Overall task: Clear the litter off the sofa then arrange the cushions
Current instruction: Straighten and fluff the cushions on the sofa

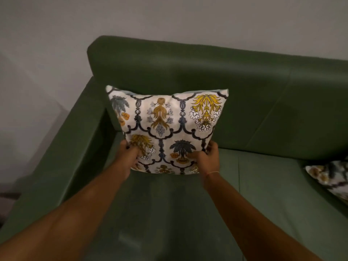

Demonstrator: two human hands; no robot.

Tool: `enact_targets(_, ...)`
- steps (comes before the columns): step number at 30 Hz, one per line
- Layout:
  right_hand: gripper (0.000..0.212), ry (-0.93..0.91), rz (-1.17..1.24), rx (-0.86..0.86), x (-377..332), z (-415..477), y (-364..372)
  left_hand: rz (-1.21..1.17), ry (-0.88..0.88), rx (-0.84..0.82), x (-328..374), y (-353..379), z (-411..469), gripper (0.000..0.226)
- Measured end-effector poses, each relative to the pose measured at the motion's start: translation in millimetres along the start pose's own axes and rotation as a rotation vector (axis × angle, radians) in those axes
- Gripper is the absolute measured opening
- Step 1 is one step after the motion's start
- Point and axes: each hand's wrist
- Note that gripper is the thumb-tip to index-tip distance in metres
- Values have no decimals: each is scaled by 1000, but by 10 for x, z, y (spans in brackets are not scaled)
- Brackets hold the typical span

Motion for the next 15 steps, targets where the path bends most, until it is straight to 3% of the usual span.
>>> enact_targets(6, 66, -18, 14, -71, 58, 159, -205, 13, 19, -39, 17, 280, 42, 66)
enact_targets(15, 47, -186, 67, 38, -10, 154, -312, -116, 52, -117, -87, 320, 9, 90)
Point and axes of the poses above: each hand's wrist, its own z-axis towards the middle knuckle, its own y-axis out of the palm, x = y × z, and after that the axes turned 14 degrees about -y, right-handed
